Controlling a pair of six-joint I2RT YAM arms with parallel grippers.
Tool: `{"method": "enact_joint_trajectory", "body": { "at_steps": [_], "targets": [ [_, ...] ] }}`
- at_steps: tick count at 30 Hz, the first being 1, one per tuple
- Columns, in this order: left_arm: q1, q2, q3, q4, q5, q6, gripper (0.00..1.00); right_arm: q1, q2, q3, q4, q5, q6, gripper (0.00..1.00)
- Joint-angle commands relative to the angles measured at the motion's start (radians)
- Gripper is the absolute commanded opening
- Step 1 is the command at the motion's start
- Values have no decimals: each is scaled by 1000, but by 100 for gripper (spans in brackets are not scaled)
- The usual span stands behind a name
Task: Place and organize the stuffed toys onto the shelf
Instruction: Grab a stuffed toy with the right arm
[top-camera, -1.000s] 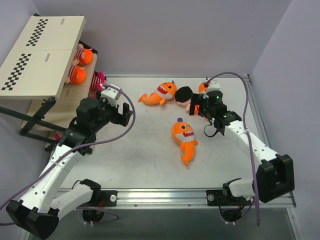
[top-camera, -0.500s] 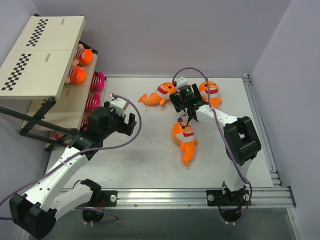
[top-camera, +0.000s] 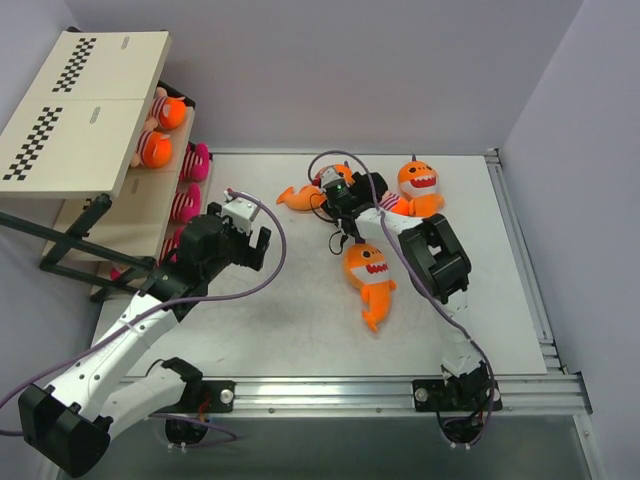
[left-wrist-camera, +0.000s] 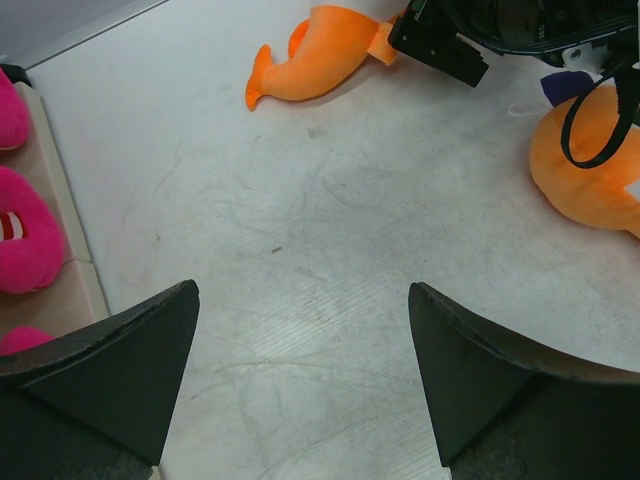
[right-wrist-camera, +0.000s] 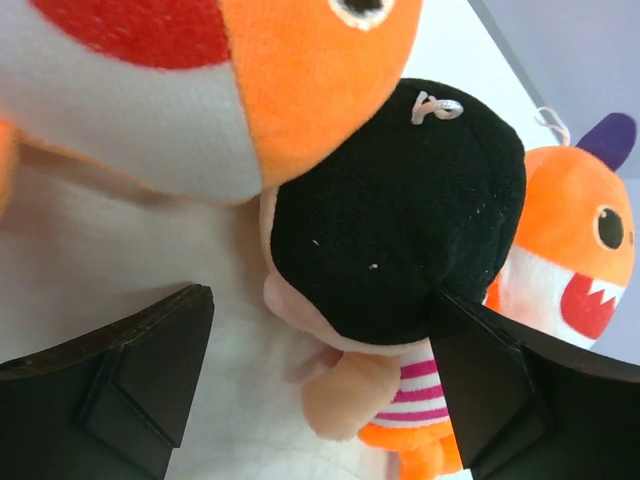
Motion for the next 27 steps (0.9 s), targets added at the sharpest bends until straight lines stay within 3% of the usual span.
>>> {"method": "enact_joint_trajectory", "body": {
  "at_steps": [1,5,6,8,9,12,27],
  "targets": [
    [-8,-1,-3,34,-31,27,94,2,50,54,11,123,-74,86],
    [-8,1,-4,34,-37,33,94,-1,98,70,21,175,-99,62],
    [-9,-2,-6,34,-39,35,94,-2,105,64,25,183,-100,47],
    [-9,1,-7,36,-37,36,94,-2,101,50,45,204,-105,31],
    [-9,1,-7,36,-37,35,94,-2,90,44,51,206,-103,18],
    [-9,1,-7,39,-29,36,94,-1,50,13,64,206,-96,0],
    [-9,-27,-7,40,-28,40,94,4,-331,-64,-74,-6,87,0]
  ]
}}
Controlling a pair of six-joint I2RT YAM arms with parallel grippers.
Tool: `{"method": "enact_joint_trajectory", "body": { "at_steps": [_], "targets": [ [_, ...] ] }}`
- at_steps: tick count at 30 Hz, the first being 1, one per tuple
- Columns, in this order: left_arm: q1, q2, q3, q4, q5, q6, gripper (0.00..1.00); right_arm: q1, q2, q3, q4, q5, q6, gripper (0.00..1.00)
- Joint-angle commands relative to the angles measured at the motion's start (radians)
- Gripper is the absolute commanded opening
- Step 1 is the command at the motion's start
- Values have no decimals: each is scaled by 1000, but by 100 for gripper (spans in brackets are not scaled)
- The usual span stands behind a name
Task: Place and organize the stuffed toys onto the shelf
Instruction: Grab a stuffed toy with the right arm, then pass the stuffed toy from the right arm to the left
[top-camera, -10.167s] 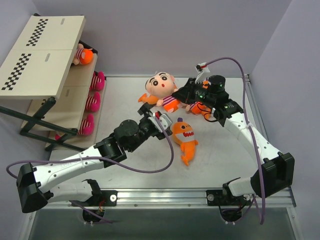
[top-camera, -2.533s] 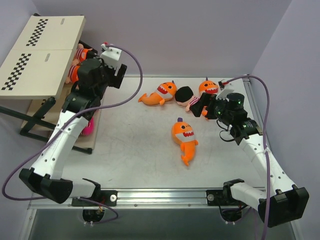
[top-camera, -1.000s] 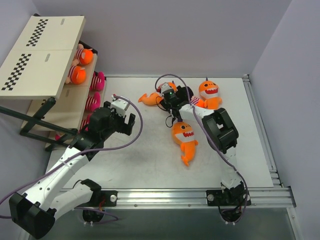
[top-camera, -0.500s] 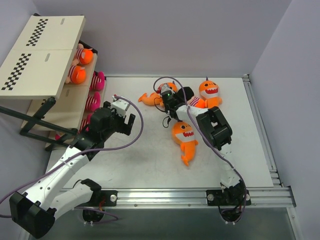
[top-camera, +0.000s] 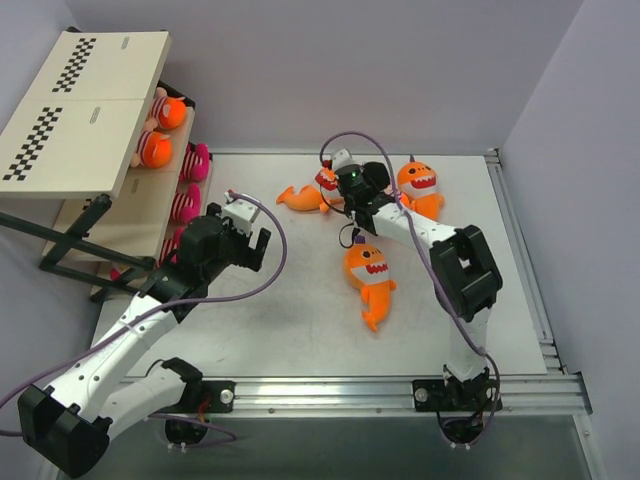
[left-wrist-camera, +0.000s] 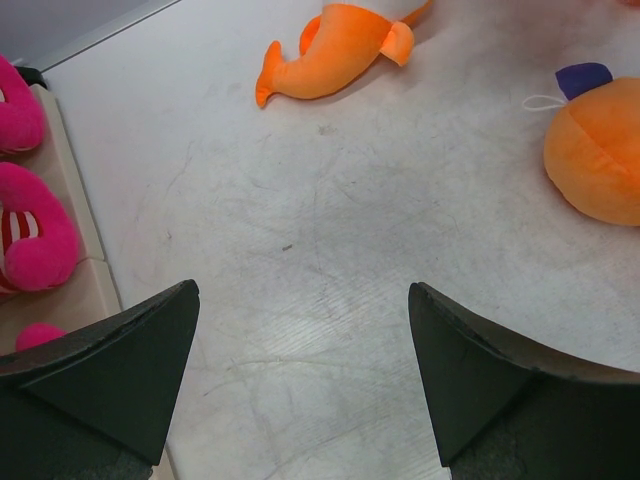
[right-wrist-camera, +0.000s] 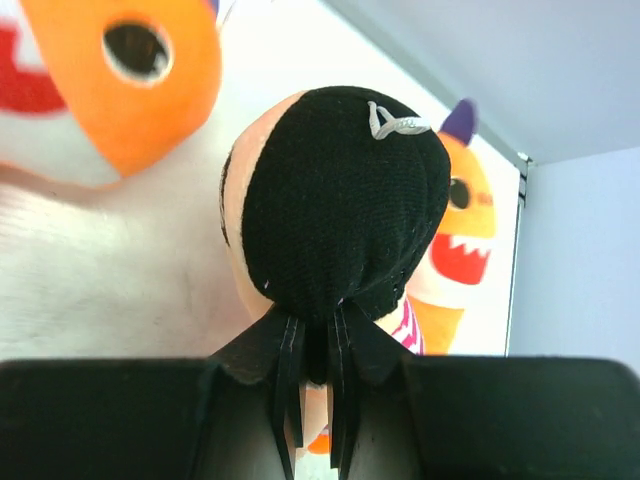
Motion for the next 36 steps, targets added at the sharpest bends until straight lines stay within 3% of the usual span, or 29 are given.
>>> {"method": "enact_joint_trajectory", "body": {
  "at_steps": [1,4,12,17,26,36],
  "targets": [
    [-4,-25,0,40,0,16,94,3,-158,5,-62,-64,89,0],
    [-4,-34,-1,40,1,17,94,-6,-236,19,-107,-157,169,0],
    [-6,-102,-44,100,32,51,94,-118,-430,-5,-95,-671,466,0],
    [-15,-137,-67,120,43,81,94,-140,-519,-63,-52,-838,644,0],
    [-84,-227,-99,138,105,164,94,-169,-626,-202,169,-1179,955,0],
    [-294,-313,-101,85,72,293,94,-169,-617,-338,582,-1414,1316,0]
  ]
}}
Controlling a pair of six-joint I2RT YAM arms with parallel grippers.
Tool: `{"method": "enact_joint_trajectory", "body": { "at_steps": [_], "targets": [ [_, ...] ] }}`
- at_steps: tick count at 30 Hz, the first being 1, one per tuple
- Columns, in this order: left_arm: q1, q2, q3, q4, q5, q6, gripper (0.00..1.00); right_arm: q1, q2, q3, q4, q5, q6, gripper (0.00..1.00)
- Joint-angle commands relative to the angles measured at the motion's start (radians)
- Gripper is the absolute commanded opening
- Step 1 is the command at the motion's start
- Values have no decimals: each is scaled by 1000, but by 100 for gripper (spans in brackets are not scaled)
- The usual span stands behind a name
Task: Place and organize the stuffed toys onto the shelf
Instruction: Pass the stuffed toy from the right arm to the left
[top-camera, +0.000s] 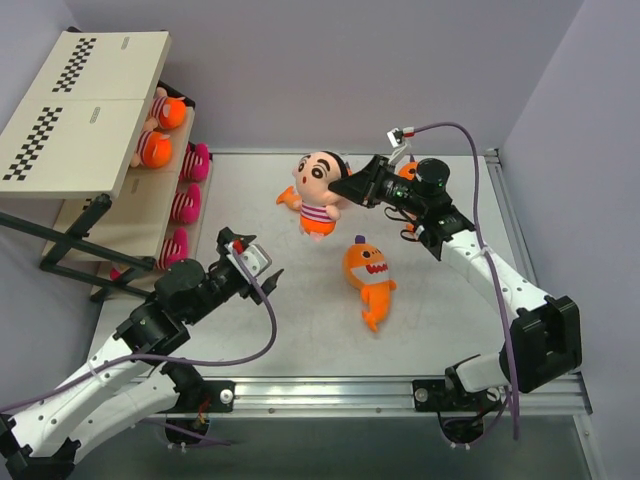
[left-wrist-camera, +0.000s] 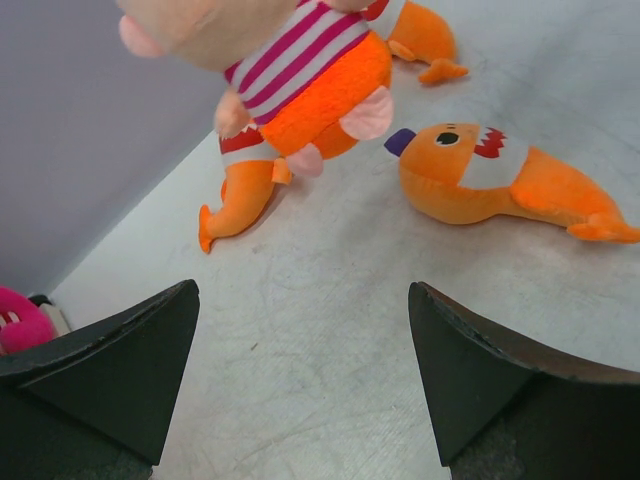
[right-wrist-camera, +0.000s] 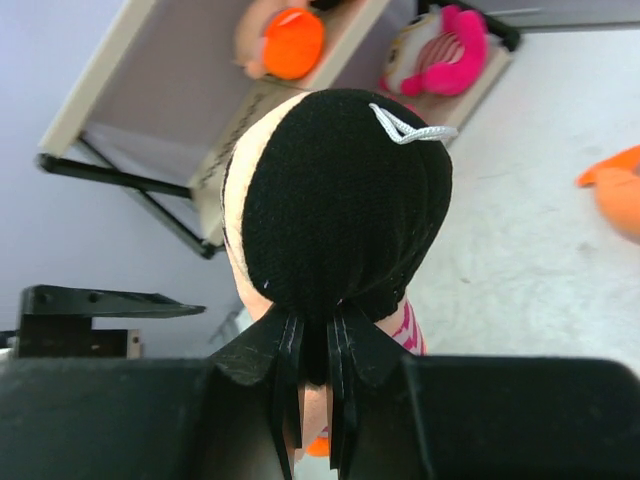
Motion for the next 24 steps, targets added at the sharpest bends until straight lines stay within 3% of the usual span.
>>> {"method": "enact_joint_trajectory", "body": {
  "at_steps": [1,5,15,24],
  "targets": [
    [-70,-24,3,14,-13,75,94,-1,-13,-31,321,-143,238,0],
    [-119,-19,-22,84,-37,147,94,5,7,-59,441,-170,320,0],
    [-174,47,-10,227,-95,396,94,42,11,-33,380,-191,288,0],
    [-219,107,-20,285,-106,503,100,54,27,-27,376,-209,297,0]
  ]
}}
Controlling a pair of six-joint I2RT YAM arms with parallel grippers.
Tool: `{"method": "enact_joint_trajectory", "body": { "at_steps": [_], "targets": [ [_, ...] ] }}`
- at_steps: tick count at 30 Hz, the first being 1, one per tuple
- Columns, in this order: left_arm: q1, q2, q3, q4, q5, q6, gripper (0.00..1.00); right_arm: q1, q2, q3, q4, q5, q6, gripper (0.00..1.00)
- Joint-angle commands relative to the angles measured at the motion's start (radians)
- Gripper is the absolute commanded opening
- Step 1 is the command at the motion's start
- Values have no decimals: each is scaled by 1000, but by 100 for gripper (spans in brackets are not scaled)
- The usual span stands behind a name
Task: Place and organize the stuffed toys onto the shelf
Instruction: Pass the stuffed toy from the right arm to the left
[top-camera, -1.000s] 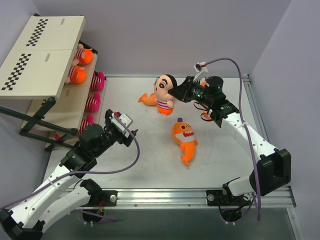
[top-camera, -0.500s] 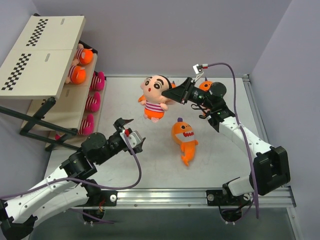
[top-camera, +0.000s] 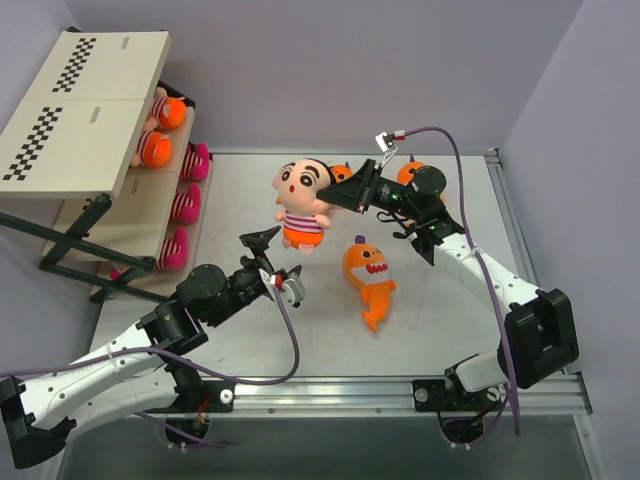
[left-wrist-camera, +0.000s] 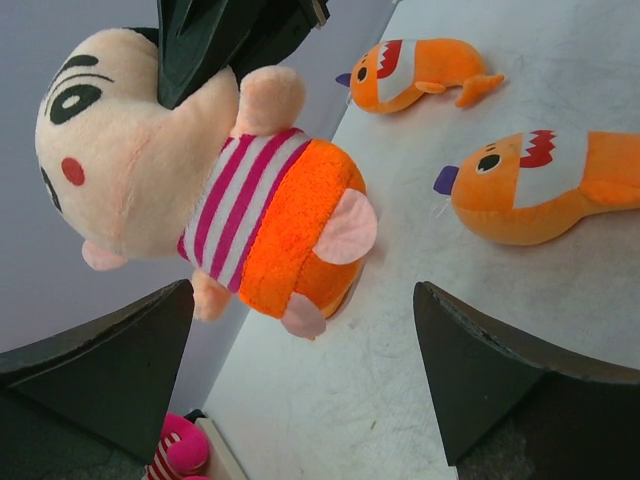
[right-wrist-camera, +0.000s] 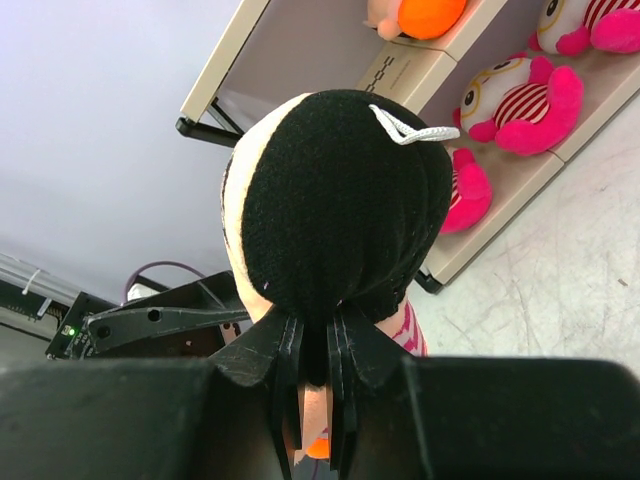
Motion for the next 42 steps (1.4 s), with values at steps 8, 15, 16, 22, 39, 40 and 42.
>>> {"method": "enact_joint_trajectory", "body": {
  "at_steps": [8,15,16,22,39,40,42],
  "targets": [
    [-23,41,-42,166,-8,89,89,40,30,25,142,-44,53,0],
    [-31,64,-76,189,-16,101,75,48,51,-9,283,-50,157,0],
    [-33,67,-79,195,-28,103,74,48,58,-12,303,-52,171,0],
    [-36,64,-107,237,-68,121,66,57,67,-26,380,-52,226,0],
    [-39,18,-125,278,-82,100,3,65,53,-30,265,-35,153,0],
    [-37,13,-124,269,-73,92,3,64,51,-30,224,-32,139,0],
    [-37,10,-121,254,-68,66,2,64,45,-26,180,-18,92,6]
  ]
}}
